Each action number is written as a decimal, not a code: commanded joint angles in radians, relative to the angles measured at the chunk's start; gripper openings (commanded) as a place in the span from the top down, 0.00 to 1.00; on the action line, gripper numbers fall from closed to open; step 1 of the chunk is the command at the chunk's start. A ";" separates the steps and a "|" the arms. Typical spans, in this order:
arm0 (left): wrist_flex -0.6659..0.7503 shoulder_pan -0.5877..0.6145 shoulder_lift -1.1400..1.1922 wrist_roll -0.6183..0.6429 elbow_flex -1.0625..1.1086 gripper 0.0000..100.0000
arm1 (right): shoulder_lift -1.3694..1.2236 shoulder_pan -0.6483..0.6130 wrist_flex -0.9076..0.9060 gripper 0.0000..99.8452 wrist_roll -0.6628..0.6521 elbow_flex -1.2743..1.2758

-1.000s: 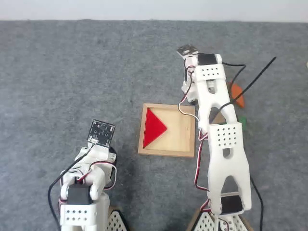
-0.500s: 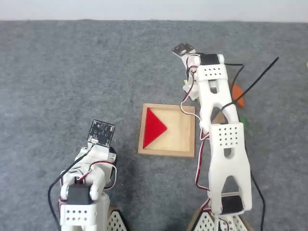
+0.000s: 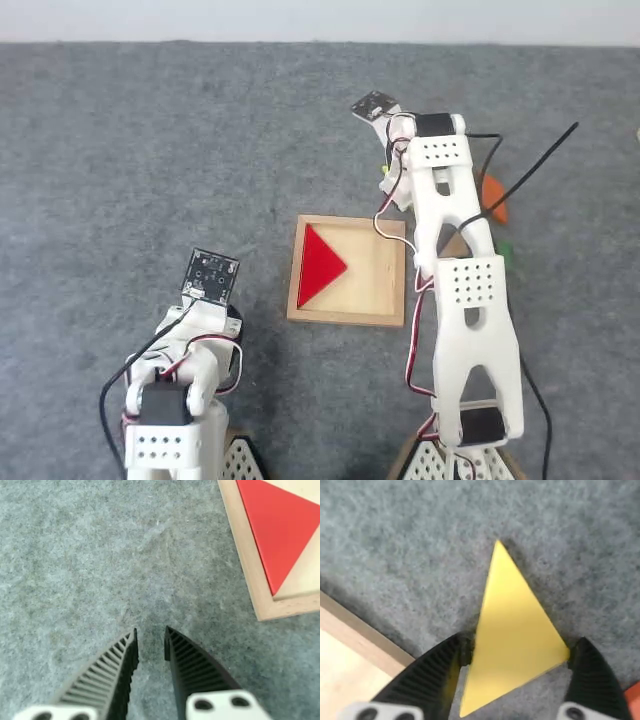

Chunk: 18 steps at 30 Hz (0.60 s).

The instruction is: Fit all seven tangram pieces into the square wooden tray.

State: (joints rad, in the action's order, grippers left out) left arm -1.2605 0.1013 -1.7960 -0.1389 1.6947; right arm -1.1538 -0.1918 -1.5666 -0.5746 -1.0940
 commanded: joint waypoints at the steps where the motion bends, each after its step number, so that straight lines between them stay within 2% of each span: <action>1: -0.003 0.002 -0.021 -0.011 -0.012 0.91 | -0.013 -0.007 -0.010 0.76 -0.015 0.002; 10: -0.003 0.002 -0.021 -0.011 -0.012 0.91 | -0.010 -0.005 -0.041 0.76 -0.014 -0.012; 18: -0.003 0.002 -0.021 -0.011 -0.012 0.91 | -0.007 0.002 -0.226 0.76 0.011 -0.305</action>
State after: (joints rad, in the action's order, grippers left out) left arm -1.2605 0.1013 -1.7960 -0.1389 1.6947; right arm -1.1799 -0.1841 -1.7246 -0.5746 -1.2658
